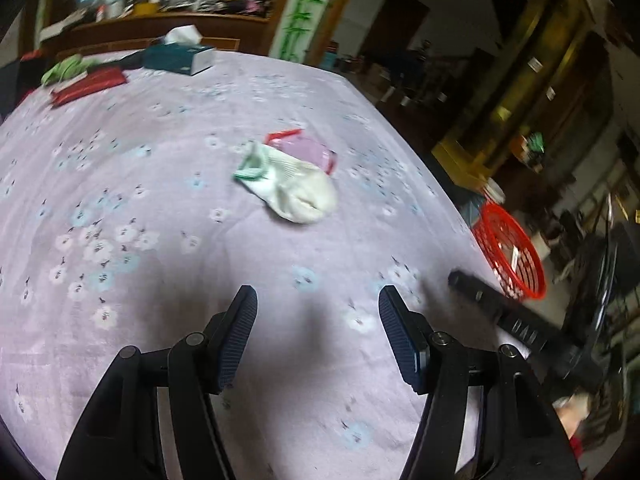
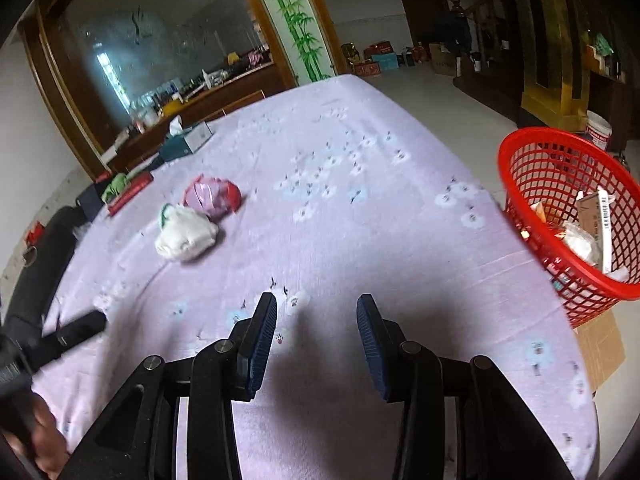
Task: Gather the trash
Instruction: 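Move both tools back over the bed toward the sock and pink bag, then grasp the white-and-green sock with the left tool while the right tool grasps the pink plastic bag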
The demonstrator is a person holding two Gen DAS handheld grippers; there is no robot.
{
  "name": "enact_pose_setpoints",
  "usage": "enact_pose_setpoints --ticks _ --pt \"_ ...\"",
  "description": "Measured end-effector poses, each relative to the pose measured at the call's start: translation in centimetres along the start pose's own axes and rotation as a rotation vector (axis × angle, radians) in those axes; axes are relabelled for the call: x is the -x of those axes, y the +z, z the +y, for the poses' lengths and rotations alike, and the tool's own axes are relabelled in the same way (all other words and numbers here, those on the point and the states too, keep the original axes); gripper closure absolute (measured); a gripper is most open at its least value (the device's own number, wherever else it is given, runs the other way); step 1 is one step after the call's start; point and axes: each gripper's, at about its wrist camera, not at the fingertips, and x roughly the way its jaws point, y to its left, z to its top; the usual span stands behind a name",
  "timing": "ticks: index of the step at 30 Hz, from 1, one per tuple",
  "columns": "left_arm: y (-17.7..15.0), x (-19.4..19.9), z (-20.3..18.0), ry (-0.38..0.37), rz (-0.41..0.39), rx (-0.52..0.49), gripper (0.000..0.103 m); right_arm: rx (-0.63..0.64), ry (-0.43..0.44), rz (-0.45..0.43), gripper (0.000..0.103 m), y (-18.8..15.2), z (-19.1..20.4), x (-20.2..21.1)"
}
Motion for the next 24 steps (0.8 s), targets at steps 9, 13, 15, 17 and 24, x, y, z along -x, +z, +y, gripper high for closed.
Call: enact_pose_setpoints --ticks 9,13,15,17,24 --pt "4.3 -2.8 0.3 0.054 -0.012 0.111 0.039 0.024 -0.017 -0.01 0.054 -0.3 0.5 0.1" --pt "6.7 -6.0 0.2 0.083 0.022 0.171 0.037 0.011 -0.004 -0.016 0.054 -0.3 0.1 0.2" --pt "7.4 -7.6 0.0 0.098 0.038 0.191 0.037 -0.013 0.016 -0.009 0.054 -0.3 -0.4 0.2" --pt "8.0 -9.3 -0.2 0.136 0.058 0.187 0.037 -0.038 0.031 -0.003 0.054 -0.2 -0.8 0.2" --pt "7.1 -11.8 0.2 0.174 0.05 0.13 0.06 -0.034 0.046 -0.001 0.054 -0.2 -0.7 0.1"
